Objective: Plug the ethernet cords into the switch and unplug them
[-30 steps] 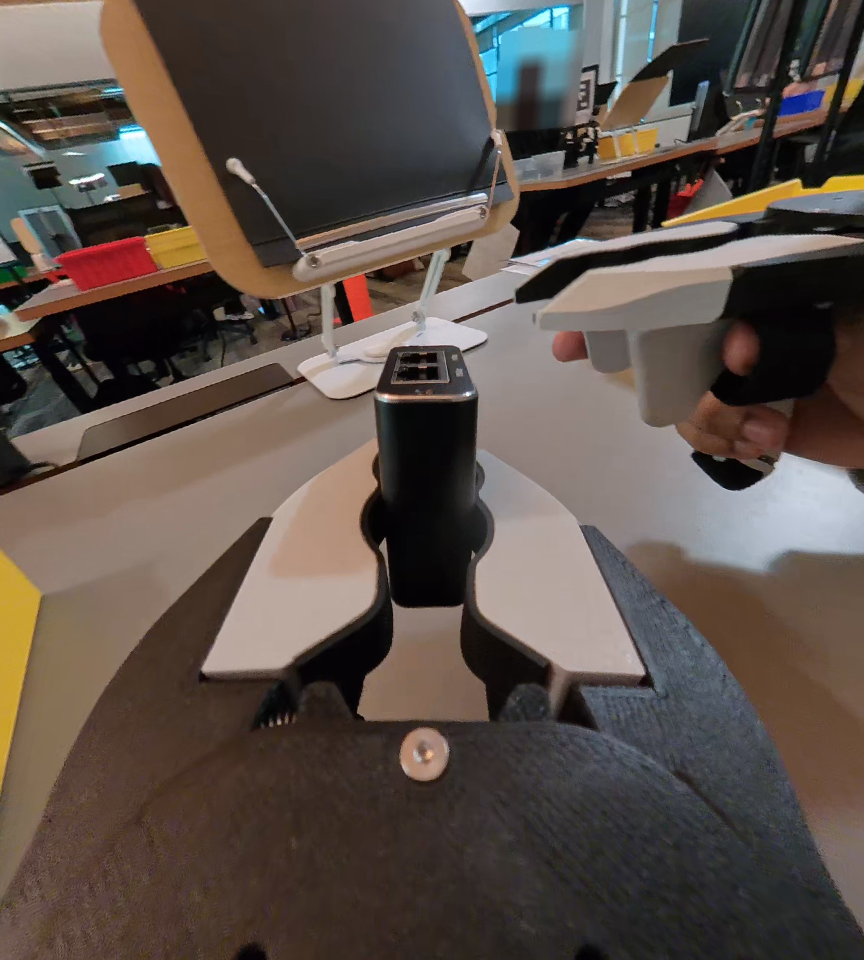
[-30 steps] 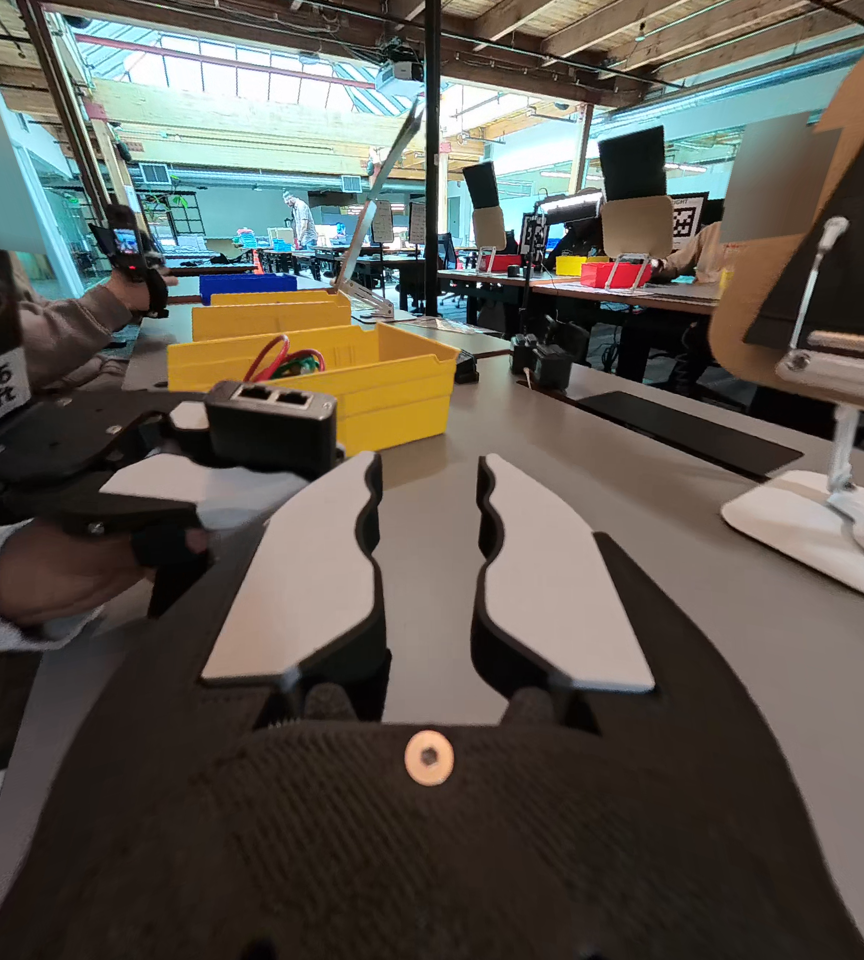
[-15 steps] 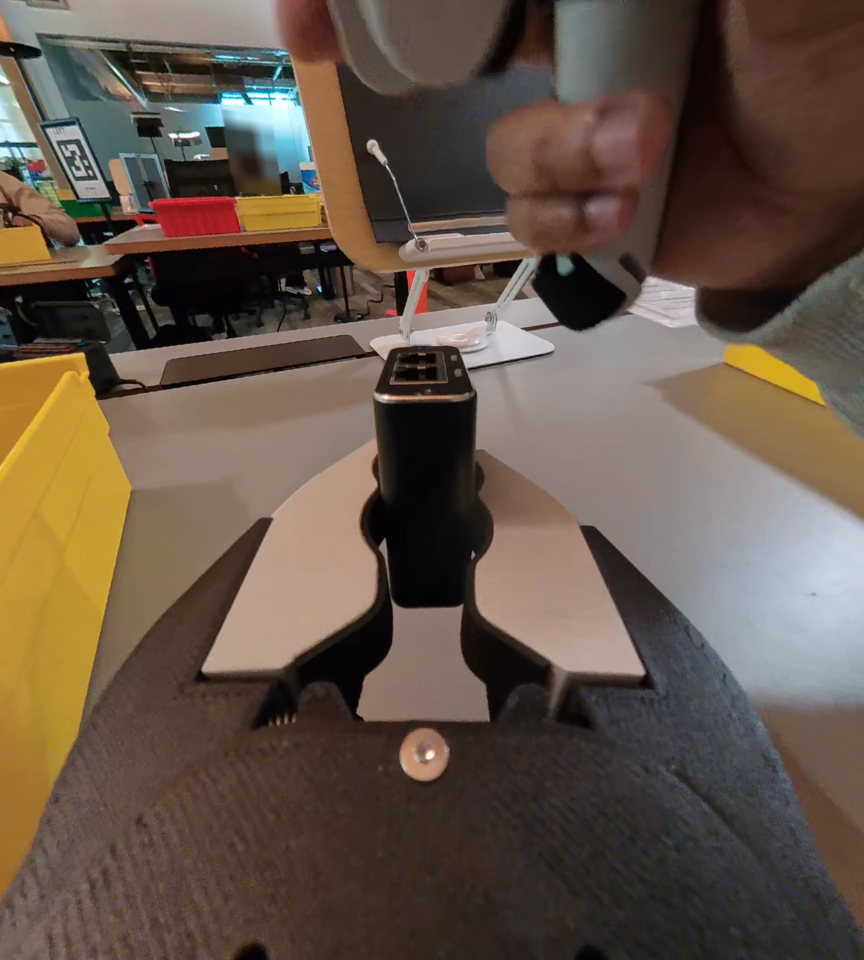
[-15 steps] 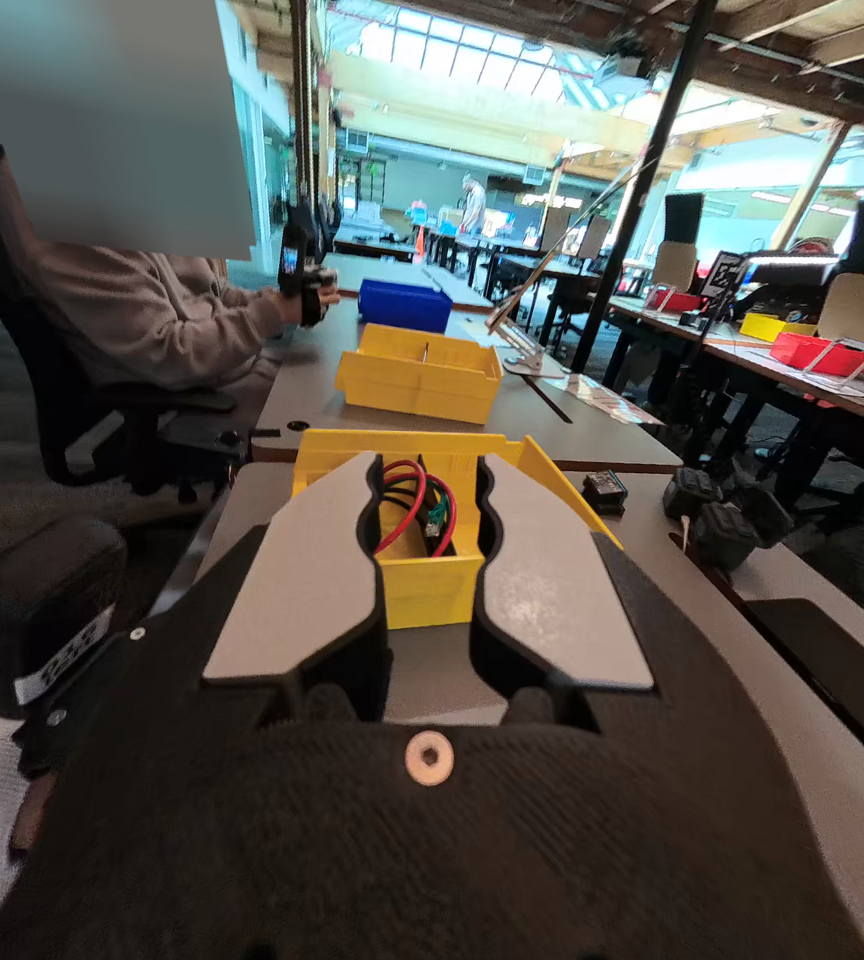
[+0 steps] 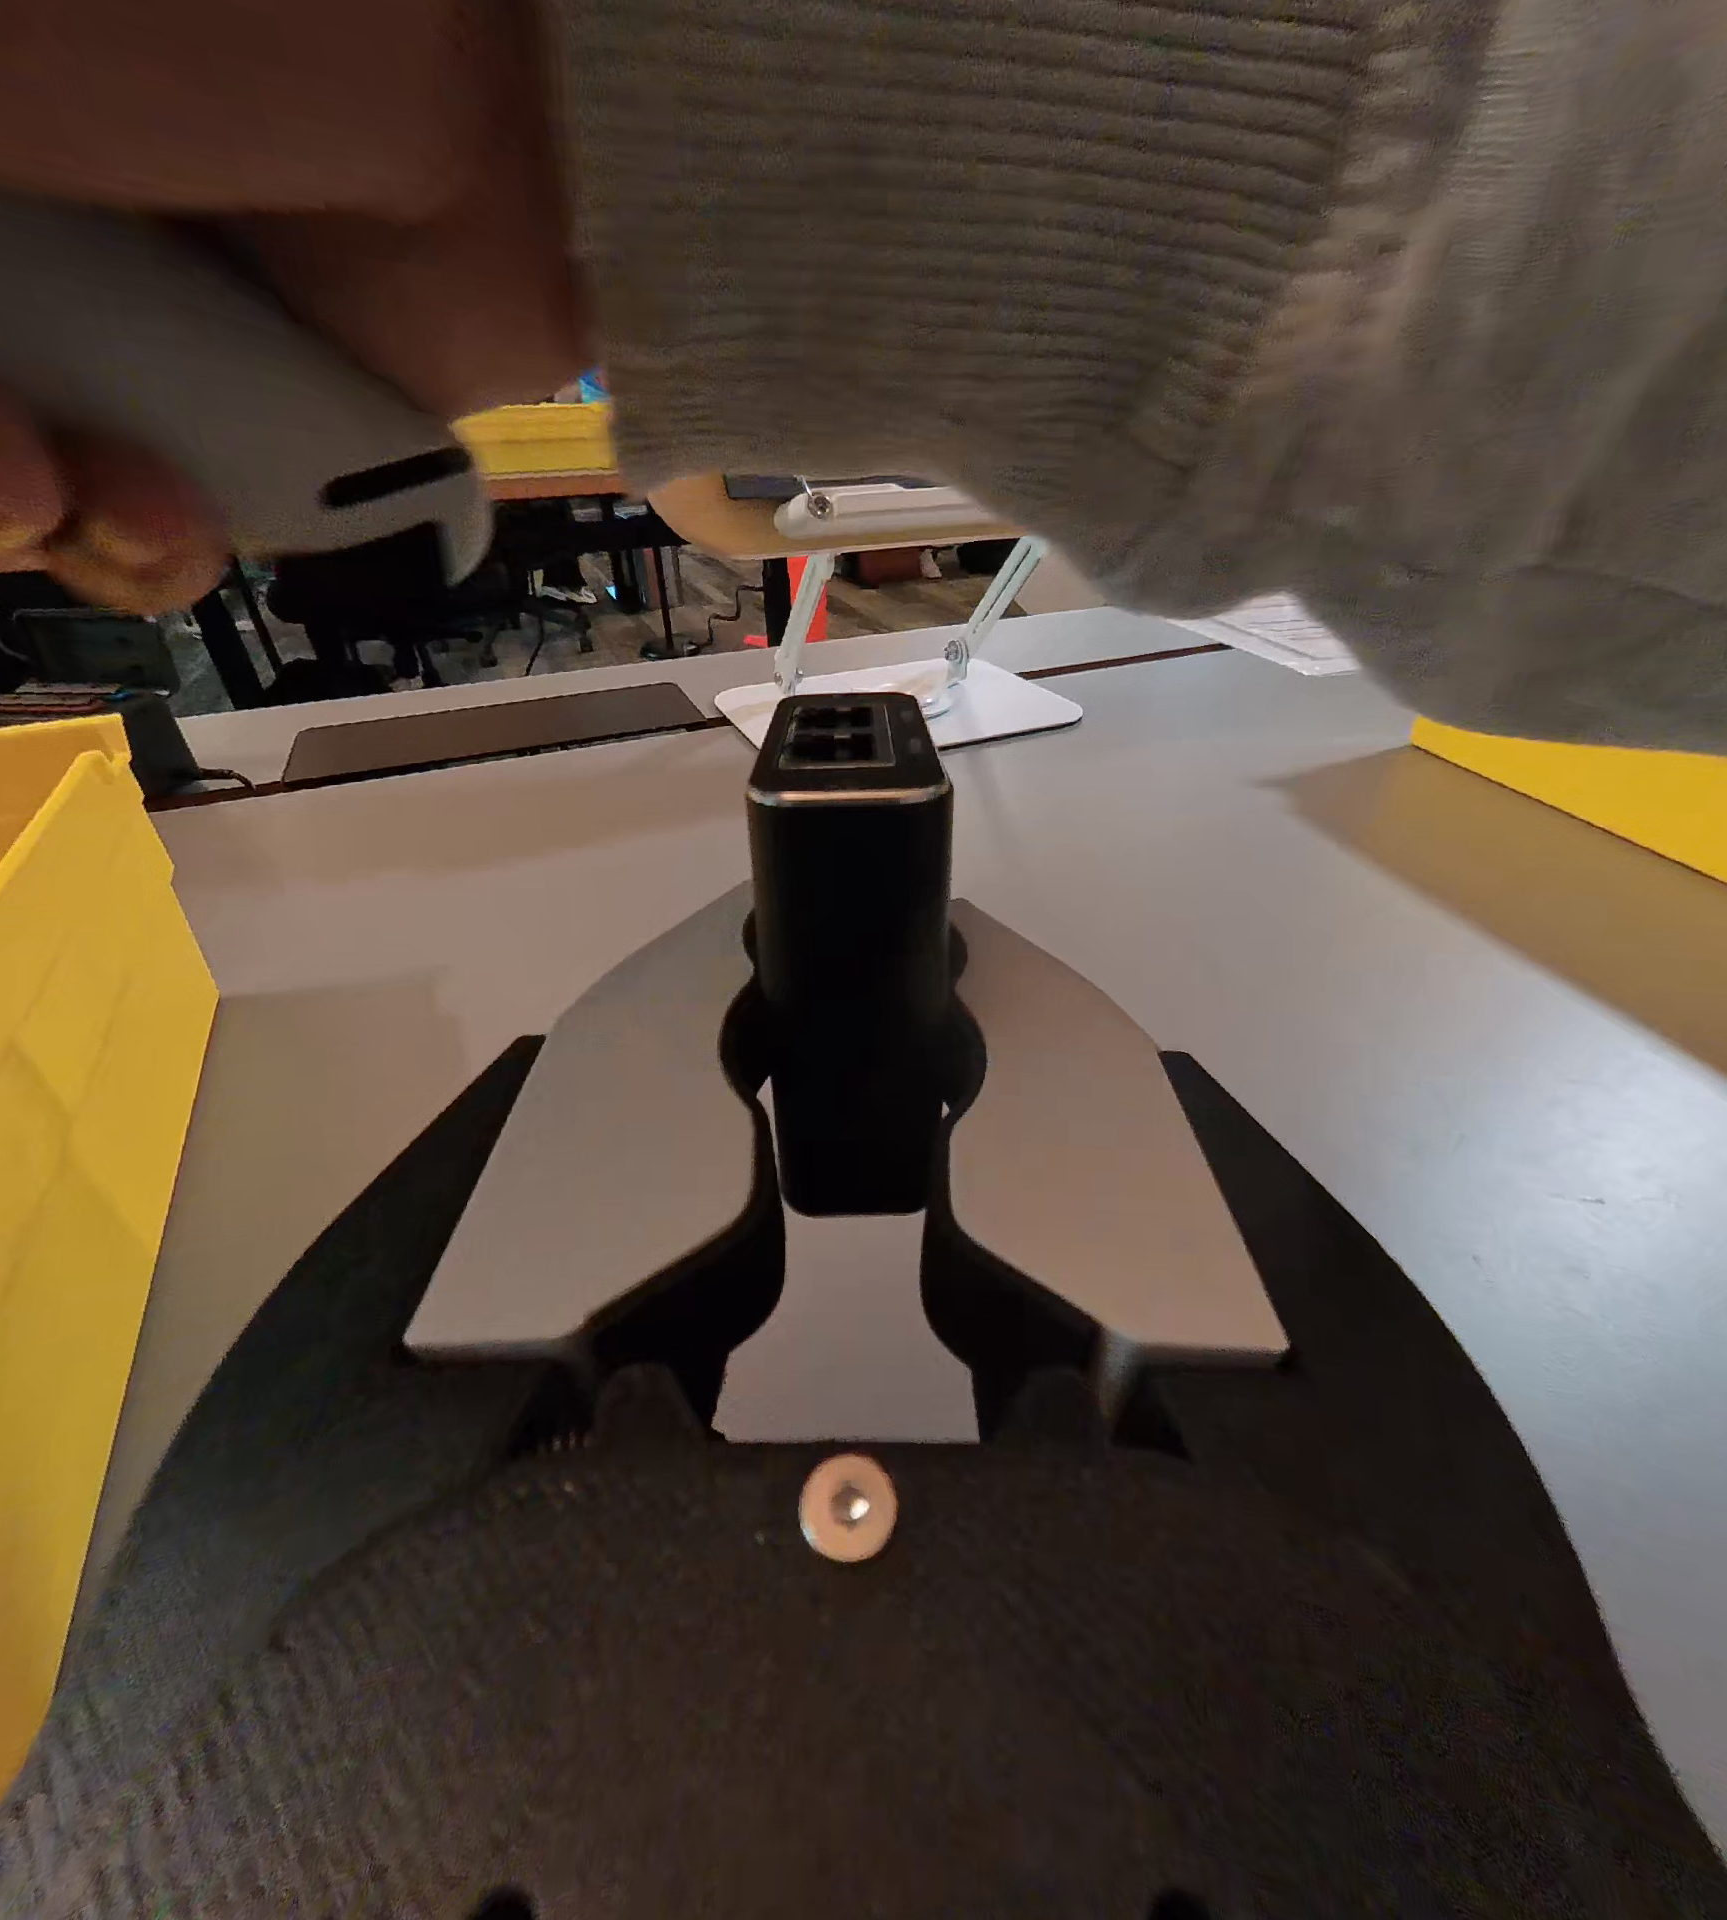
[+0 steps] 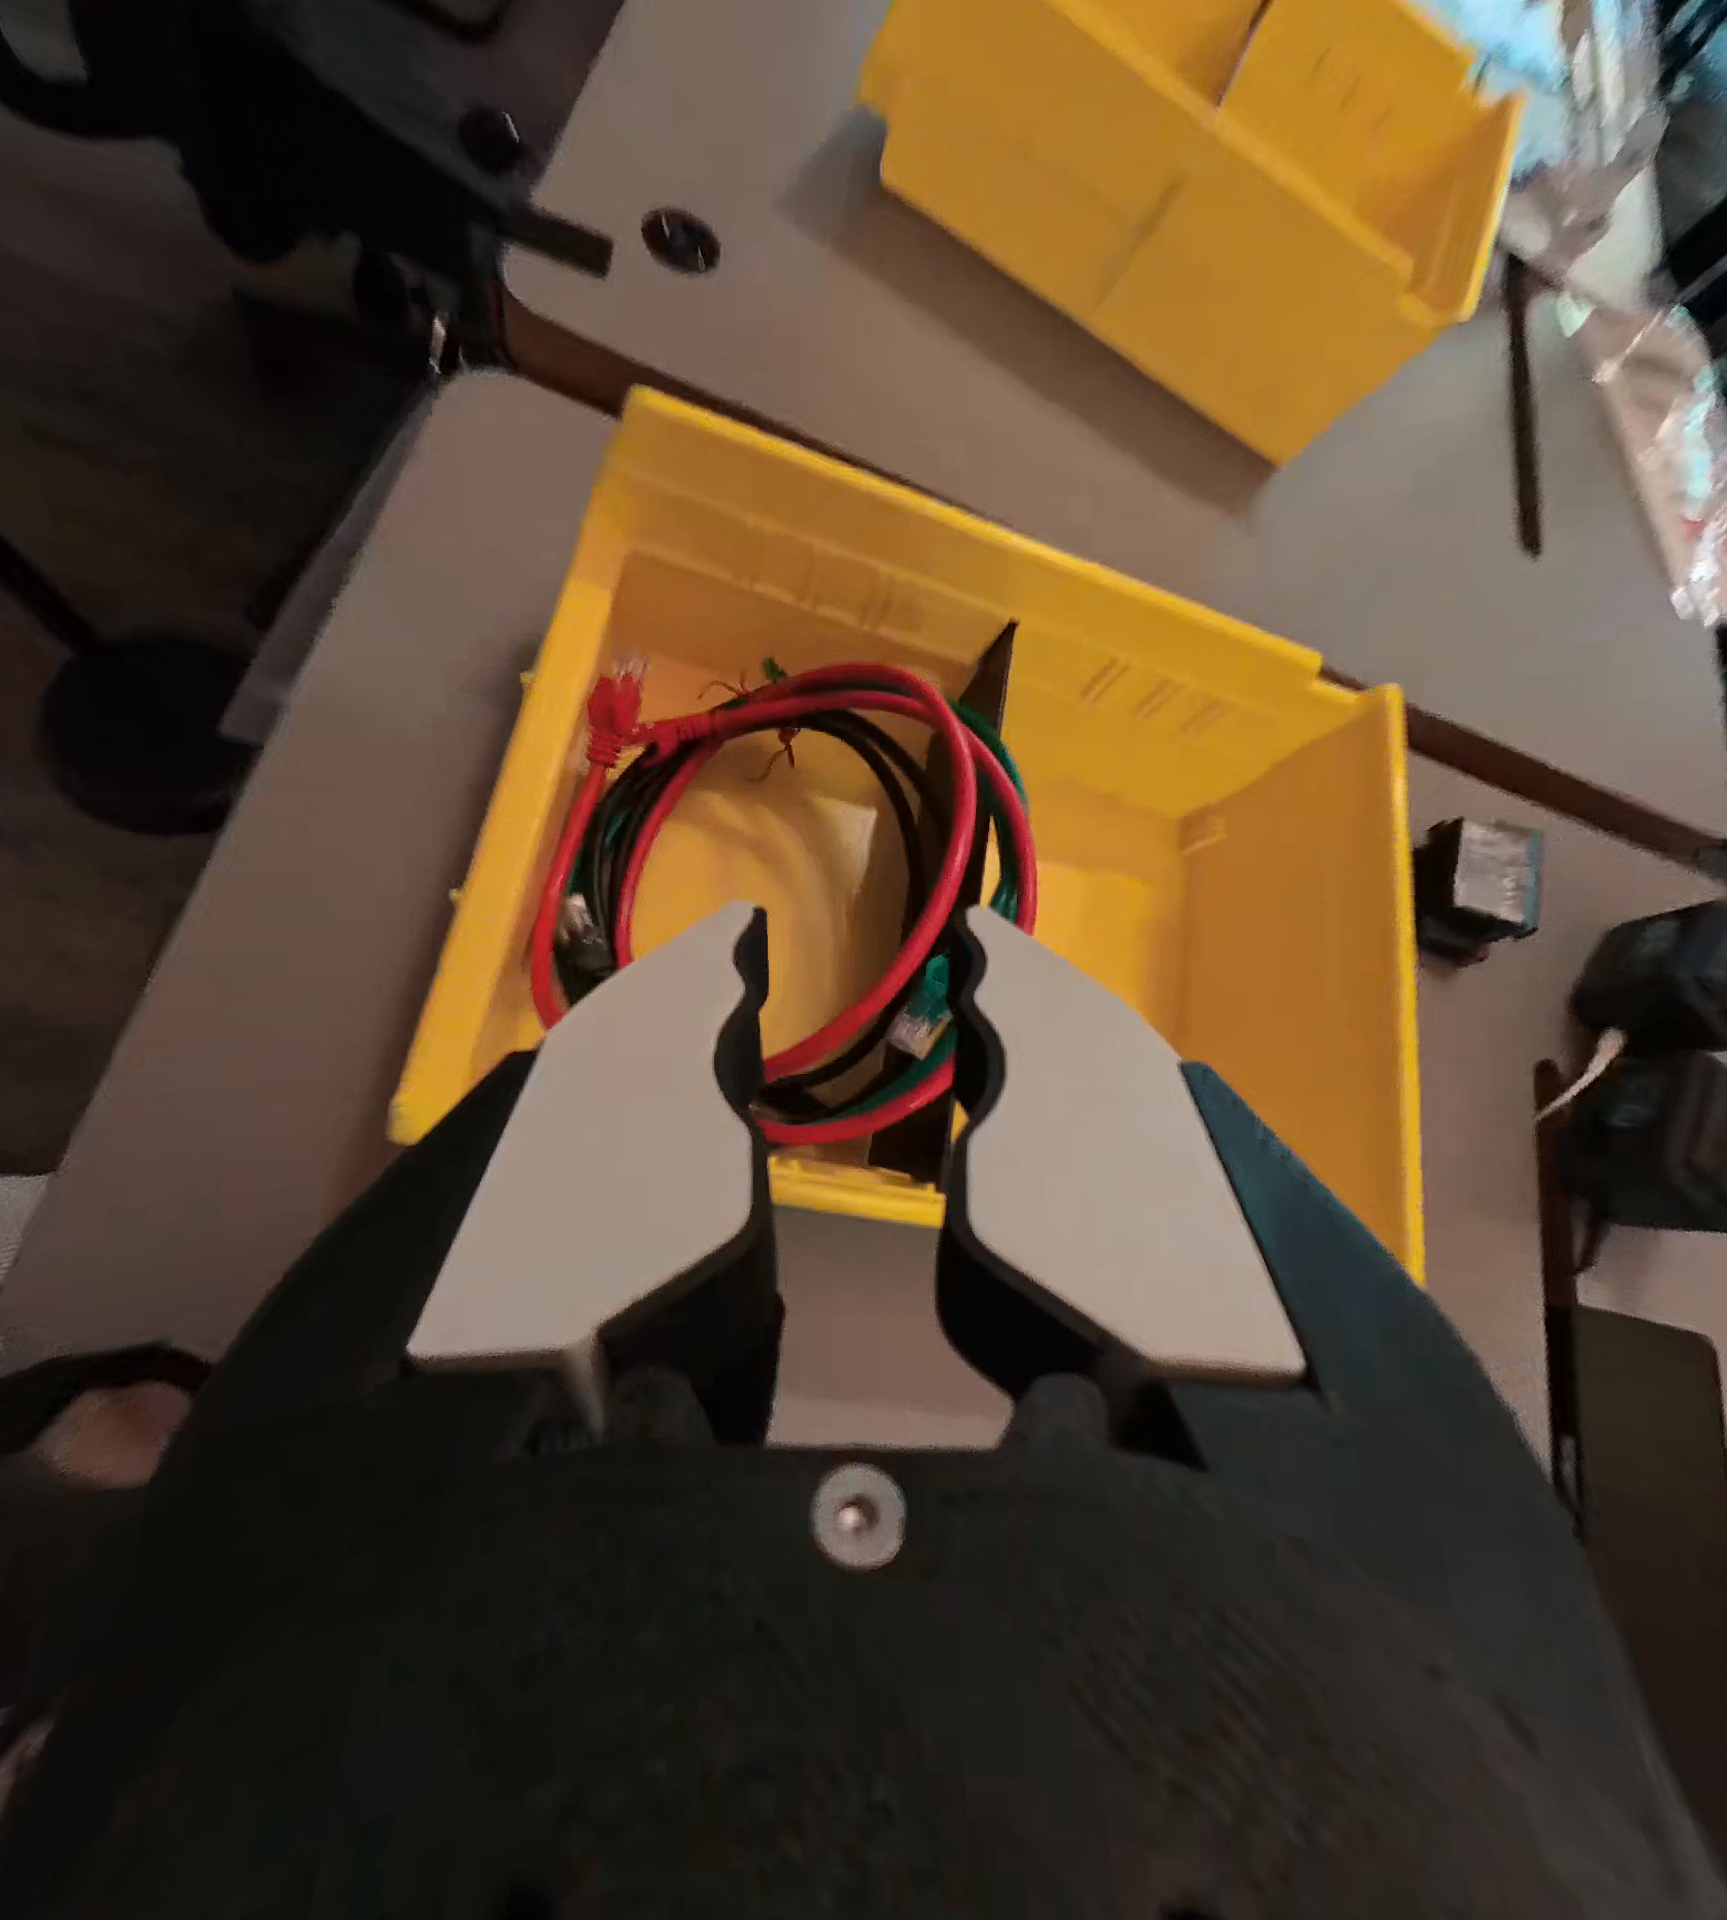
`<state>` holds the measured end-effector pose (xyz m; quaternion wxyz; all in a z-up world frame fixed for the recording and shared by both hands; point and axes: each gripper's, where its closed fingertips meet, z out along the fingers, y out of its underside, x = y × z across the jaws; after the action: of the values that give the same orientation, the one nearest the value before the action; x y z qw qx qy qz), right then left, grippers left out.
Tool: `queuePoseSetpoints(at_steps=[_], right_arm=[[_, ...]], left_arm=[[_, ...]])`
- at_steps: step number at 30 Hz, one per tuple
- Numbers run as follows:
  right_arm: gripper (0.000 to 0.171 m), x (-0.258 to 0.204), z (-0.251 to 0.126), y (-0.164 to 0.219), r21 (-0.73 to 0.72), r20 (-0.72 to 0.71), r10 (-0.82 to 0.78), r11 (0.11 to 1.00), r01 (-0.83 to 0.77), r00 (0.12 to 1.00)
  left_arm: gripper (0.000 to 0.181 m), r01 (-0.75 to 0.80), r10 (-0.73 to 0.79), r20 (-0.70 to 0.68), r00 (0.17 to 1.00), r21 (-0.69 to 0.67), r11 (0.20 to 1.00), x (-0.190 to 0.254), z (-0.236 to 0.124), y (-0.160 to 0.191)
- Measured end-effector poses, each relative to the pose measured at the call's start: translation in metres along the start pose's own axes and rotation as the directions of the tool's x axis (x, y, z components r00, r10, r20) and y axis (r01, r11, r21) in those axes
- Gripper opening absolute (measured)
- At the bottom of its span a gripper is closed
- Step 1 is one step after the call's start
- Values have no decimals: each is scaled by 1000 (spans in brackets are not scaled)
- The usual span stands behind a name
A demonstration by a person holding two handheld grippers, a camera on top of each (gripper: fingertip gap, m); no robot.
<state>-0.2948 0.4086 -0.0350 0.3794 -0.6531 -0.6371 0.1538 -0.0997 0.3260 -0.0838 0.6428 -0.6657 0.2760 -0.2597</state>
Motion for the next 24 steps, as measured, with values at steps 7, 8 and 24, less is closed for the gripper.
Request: queuePoseSetpoints(at_steps=[7, 8, 24], right_arm=[[10, 16, 47, 25, -218, 19, 106, 971, -99, 994], [9, 18, 42, 15, -175, 23, 118, 978, -112, 993], [6, 71, -218, -71, 557, -102, 328, 801, -220, 939]], left_arm=[[26, -53, 53, -35, 998, -10, 999, 11, 3, 2], [26, -65, 64, -38, 997, -13, 998, 12, 4, 2], [26, -110, 108, -73, 991, -28, 994, 23, 7, 6]])
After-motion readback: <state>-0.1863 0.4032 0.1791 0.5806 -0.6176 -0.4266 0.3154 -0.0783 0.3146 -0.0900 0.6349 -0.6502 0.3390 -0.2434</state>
